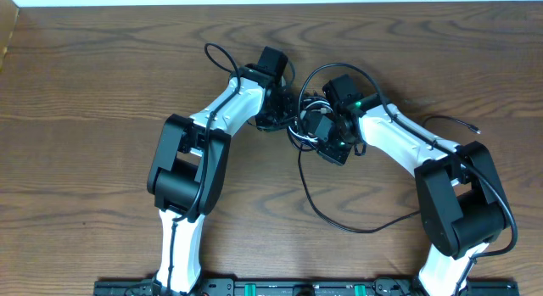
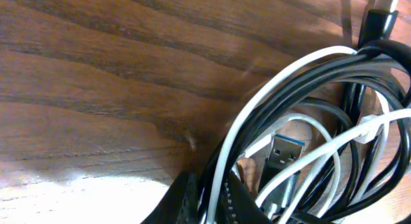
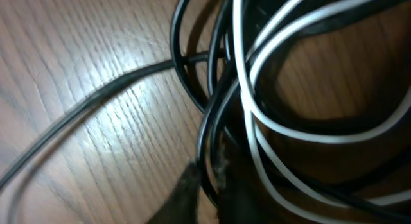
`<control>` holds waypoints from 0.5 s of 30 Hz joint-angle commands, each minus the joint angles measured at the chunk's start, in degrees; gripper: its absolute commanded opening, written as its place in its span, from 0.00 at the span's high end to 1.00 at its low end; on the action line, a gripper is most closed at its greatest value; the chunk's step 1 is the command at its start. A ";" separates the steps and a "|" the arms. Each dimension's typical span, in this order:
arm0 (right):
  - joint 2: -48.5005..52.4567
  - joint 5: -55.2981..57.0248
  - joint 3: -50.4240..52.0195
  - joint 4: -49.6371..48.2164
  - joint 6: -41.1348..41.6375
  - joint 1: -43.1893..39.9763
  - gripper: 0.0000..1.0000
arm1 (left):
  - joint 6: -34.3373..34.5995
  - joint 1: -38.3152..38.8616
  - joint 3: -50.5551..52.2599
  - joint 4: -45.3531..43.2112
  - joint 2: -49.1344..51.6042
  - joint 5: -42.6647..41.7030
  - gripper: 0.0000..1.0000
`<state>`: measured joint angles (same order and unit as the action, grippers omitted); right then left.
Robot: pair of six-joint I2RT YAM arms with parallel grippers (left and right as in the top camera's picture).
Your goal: Untangle cables
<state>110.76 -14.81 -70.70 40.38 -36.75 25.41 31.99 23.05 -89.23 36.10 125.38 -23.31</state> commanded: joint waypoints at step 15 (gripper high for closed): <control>-8.46 -4.90 -0.13 2.43 1.33 -0.52 0.99 | -1.95 0.07 0.61 0.79 3.45 4.96 0.83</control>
<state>107.53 -16.95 -70.70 42.09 -36.45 25.32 31.00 23.05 -89.25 36.03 125.38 -23.11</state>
